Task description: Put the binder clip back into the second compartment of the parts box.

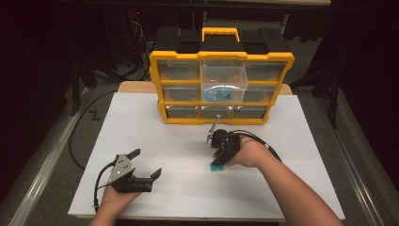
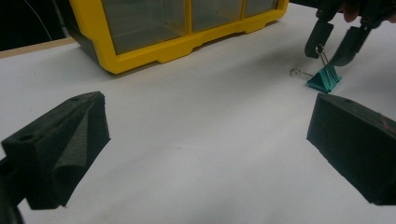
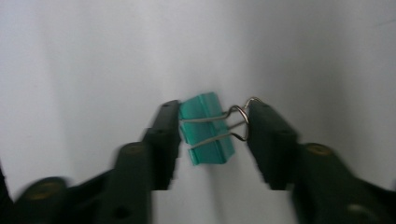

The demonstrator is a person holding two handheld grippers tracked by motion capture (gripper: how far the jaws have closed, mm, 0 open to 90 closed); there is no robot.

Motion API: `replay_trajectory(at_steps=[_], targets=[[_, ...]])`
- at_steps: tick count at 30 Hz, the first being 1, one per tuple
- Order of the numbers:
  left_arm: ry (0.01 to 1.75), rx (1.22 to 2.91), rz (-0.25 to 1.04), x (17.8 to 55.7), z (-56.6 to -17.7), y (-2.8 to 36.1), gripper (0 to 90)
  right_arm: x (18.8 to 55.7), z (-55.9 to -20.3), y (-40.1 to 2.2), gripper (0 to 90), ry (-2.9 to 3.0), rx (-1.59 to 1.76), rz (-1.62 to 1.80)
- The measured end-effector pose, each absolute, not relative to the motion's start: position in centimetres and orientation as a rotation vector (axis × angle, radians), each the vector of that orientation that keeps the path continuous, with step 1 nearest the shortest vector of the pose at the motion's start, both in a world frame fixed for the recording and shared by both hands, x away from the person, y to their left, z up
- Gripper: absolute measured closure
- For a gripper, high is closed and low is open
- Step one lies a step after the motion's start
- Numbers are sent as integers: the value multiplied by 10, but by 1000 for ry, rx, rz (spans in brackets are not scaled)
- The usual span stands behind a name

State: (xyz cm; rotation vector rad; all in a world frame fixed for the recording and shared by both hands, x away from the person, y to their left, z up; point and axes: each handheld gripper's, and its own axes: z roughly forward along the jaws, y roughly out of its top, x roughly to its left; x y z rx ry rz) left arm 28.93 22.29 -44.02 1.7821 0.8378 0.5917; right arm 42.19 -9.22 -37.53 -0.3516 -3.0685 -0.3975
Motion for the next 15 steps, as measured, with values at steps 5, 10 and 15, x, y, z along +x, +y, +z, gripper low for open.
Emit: replay_trajectory(at_steps=[5, 10, 15], targets=[[835, 1784, 590, 288, -440, 223, 3, 418, -358, -96, 900, -3013, -289, -421], [836, 1783, 589, 288, -440, 222, 3, 411, -327, -109, 900, -3037, -282, -410], [839, 1779, 587, 288, -440, 222, 3, 407, -285, -122, 900, -3058, -282, -443]])
